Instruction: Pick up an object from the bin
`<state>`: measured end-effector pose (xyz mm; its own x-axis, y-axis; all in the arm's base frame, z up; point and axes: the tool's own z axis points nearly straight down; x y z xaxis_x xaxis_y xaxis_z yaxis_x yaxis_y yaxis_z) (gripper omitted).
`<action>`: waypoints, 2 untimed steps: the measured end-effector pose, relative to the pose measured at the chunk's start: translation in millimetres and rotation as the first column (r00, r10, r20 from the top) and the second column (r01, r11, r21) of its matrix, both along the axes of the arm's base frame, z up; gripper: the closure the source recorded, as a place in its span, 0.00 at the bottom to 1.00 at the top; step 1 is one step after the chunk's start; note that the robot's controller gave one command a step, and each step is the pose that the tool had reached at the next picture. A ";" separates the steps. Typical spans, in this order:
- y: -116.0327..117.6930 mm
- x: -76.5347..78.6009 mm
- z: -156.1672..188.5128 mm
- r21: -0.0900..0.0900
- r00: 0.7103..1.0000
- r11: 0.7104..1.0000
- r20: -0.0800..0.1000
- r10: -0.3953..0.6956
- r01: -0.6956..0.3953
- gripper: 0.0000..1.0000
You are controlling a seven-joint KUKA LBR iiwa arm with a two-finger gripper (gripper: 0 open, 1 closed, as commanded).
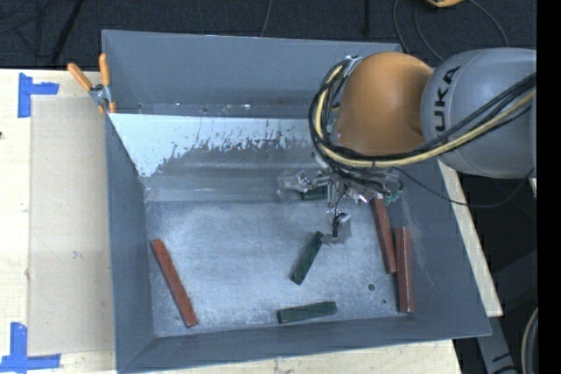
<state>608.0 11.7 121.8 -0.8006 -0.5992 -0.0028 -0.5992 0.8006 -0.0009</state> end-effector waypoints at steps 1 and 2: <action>16.5 4.6 -16.3 0.002 0.999 0.999 -0.004 -0.042 0.042 0.00; 37.3 -42.2 -39.3 -0.001 0.976 0.976 -0.001 0.217 -0.217 0.00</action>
Offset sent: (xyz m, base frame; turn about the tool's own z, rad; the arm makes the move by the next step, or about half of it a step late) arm -0.0685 0.0522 -0.0517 -0.2720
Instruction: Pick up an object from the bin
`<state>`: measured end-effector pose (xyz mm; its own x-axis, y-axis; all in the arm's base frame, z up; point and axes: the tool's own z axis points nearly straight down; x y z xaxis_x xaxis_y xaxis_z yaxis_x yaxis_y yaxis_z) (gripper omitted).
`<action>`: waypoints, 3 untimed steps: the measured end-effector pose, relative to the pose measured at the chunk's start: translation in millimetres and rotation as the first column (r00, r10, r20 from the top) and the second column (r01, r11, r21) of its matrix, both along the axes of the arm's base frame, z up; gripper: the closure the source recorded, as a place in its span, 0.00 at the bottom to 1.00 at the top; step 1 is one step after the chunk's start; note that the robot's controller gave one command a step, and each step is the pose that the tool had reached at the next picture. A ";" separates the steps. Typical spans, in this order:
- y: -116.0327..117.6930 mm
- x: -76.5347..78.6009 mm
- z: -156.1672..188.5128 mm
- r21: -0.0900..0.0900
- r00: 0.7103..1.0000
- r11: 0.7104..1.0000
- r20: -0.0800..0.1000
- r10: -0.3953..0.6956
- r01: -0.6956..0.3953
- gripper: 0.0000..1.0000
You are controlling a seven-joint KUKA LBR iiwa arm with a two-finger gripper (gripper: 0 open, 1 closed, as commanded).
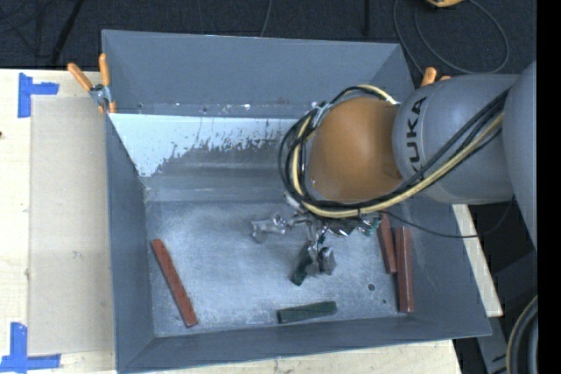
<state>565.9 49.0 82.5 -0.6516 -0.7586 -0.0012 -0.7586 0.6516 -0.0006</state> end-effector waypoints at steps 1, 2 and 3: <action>-44.5 -13.2 -12.8 0.000 0.982 0.982 -0.001 0.189 -0.189 1.00; -44.5 -13.2 -12.8 0.000 0.982 0.982 -0.001 0.190 -0.190 1.00; -38.2 -26.4 74.7 0.001 0.983 0.983 -0.002 0.183 -0.183 1.00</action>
Offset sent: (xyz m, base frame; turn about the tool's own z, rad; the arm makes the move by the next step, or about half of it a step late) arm 0.0000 0.0000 0.0000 0.0000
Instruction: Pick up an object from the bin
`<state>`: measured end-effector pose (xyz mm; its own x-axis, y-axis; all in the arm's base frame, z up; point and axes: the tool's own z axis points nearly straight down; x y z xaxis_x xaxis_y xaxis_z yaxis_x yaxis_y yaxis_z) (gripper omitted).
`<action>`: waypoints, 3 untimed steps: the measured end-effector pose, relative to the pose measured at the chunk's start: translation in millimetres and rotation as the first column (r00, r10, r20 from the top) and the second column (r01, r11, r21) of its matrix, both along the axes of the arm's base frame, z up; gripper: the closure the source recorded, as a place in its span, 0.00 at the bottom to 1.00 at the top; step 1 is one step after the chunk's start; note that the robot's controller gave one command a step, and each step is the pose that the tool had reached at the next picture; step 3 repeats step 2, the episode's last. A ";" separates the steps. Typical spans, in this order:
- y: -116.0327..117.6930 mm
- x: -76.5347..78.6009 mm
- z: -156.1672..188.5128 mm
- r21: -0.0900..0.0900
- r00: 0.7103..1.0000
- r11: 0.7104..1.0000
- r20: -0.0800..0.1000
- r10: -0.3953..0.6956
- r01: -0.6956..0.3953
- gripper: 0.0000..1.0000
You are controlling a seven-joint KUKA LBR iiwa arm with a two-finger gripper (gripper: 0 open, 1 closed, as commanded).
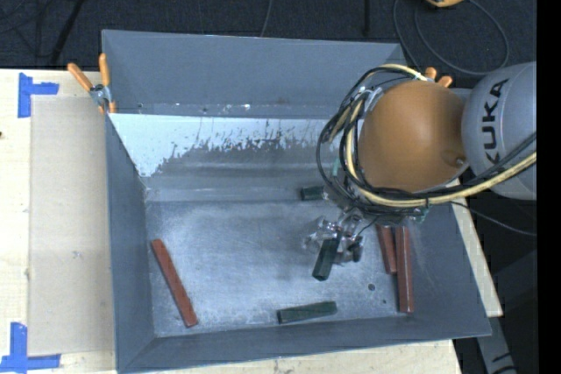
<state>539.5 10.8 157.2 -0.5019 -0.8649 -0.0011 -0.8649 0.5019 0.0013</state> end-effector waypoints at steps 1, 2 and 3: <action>0.0 0.0 0.0 0.000 1.000 1.000 0.000 -0.001 0.001 1.00; 9.4 -9.1 45.5 0.000 1.000 1.000 -0.008 -0.004 0.004 1.00; 9.4 -9.1 45.5 0.000 1.000 1.000 -0.008 -0.004 0.004 1.00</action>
Offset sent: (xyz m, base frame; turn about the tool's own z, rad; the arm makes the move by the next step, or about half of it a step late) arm -0.0125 0.0162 0.0816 0.0066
